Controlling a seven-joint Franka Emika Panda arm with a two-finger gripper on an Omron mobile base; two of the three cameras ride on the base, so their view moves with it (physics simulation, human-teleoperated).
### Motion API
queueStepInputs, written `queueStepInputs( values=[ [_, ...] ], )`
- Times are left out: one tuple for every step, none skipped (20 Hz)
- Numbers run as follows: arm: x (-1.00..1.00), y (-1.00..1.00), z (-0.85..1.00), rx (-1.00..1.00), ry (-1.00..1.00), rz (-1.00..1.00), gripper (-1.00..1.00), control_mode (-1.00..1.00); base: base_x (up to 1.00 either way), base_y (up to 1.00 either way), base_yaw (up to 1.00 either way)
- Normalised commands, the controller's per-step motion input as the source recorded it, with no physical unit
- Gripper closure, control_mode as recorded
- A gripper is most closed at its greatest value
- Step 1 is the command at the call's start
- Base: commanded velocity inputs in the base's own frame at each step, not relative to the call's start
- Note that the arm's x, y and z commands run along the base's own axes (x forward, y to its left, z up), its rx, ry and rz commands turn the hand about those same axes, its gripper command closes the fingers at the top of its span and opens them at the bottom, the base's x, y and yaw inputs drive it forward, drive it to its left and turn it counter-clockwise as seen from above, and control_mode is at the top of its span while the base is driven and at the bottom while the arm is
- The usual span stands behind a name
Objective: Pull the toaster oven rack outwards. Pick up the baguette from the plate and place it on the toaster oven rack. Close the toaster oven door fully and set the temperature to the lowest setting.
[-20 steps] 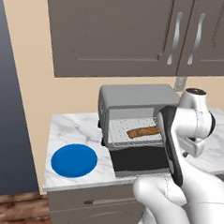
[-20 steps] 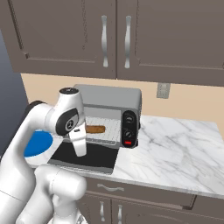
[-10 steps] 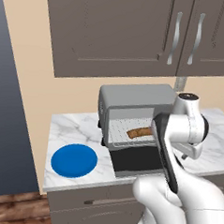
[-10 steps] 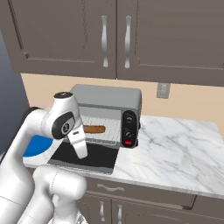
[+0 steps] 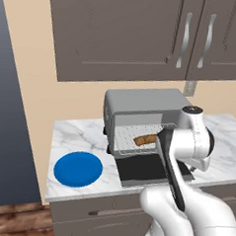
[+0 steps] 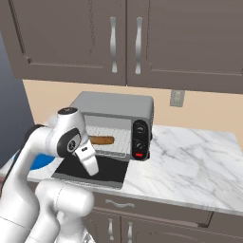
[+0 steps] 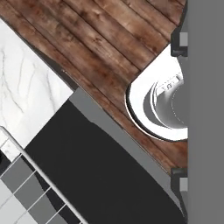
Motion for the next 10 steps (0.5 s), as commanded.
queueStepInputs(
  values=[
    [0.06, 0.00, -0.19, -0.03, 0.00, 0.12, -1.00, -1.00, 0.00, 0.00, 0.00],
    [0.06, 0.00, -0.17, -0.03, 0.00, 0.12, -1.00, -1.00, 0.00, 0.00, 0.00],
    [0.09, 0.00, -0.16, -0.02, 0.00, 0.12, -1.00, -1.00, 0.00, 0.00, 0.00],
    [0.09, 0.00, -0.14, -0.03, 0.00, 0.11, -1.00, -1.00, 0.00, 0.00, 0.00],
    [0.11, 0.00, -0.15, -0.03, 0.00, 0.11, -1.00, -1.00, 0.00, 0.00, 0.00],
    [0.11, 0.00, -0.16, -0.03, 0.01, 0.11, -1.00, -1.00, 0.00, 0.00, 0.00],
    [0.13, 0.00, -0.18, -0.03, 0.01, 0.11, -1.00, -1.00, 0.00, 0.00, 0.00],
    [0.15, 0.00, -0.16, -0.04, 0.01, 0.11, -1.00, -1.00, 0.00, 0.00, 0.00],
    [0.18, 0.00, -0.13, -0.03, 0.00, 0.10, -1.00, -1.00, 0.00, 0.00, 0.00],
    [0.21, 0.00, -0.11, -0.03, 0.00, 0.09, -1.00, -1.00, 0.00, 0.00, 0.00]
  ],
)
